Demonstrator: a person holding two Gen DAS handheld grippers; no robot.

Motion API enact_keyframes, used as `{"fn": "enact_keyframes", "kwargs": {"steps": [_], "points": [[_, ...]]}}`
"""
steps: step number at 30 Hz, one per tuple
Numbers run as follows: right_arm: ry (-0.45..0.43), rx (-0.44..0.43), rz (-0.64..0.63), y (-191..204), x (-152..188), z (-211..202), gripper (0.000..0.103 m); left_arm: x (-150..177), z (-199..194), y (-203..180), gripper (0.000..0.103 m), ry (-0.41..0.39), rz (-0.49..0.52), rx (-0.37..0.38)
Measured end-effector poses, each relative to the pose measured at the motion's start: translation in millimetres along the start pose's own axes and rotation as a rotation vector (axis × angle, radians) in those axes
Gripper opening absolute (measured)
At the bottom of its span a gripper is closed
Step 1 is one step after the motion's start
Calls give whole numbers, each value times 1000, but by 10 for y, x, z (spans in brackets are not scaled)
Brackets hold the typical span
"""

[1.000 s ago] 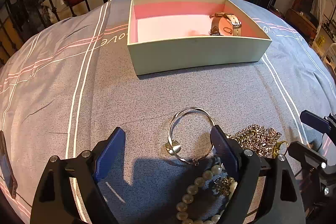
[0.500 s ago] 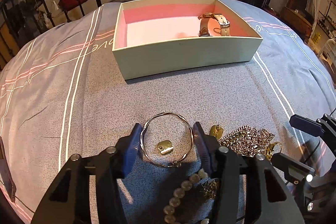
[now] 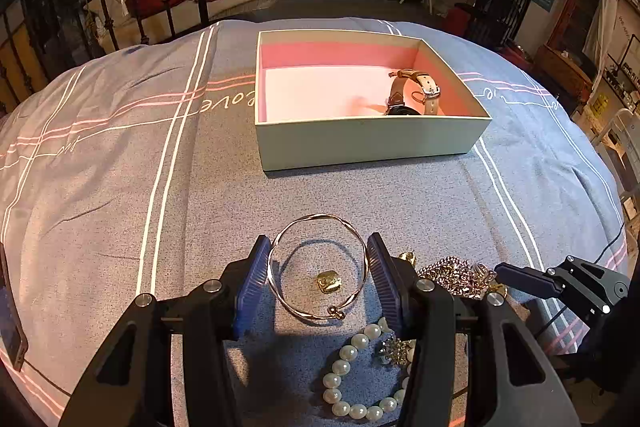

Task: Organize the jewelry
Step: 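Grasp the gold charm with the right tool while the left tool grasps the silver bangle, then lower the gold charm into the box with the right tool while the left tool releases the bangle there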

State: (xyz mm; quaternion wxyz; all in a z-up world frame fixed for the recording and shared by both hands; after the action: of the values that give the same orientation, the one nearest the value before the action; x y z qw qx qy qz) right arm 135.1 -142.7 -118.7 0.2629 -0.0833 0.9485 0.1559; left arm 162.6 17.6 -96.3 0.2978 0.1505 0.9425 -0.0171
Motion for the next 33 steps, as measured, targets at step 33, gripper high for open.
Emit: {"fn": "enact_keyframes", "kwargs": {"steps": [33], "points": [[-213,82,-11,-60,-1732,-6,25,-1356,-82,289,49,-98,-56,-44]]}}
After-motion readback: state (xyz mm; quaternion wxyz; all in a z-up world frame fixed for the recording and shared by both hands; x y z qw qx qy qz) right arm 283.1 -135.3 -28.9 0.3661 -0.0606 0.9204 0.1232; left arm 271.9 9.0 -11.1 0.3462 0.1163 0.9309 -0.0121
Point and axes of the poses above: each gripper's, at about its wrist camera, not at the fingertips, and z roughly the way its jaws point, y to its left, x to its underside, the point moved 2 cm from there along z, roughly the way its jaws point, and after that the axes turned 12 degrees about z, right-handed, at the moved point
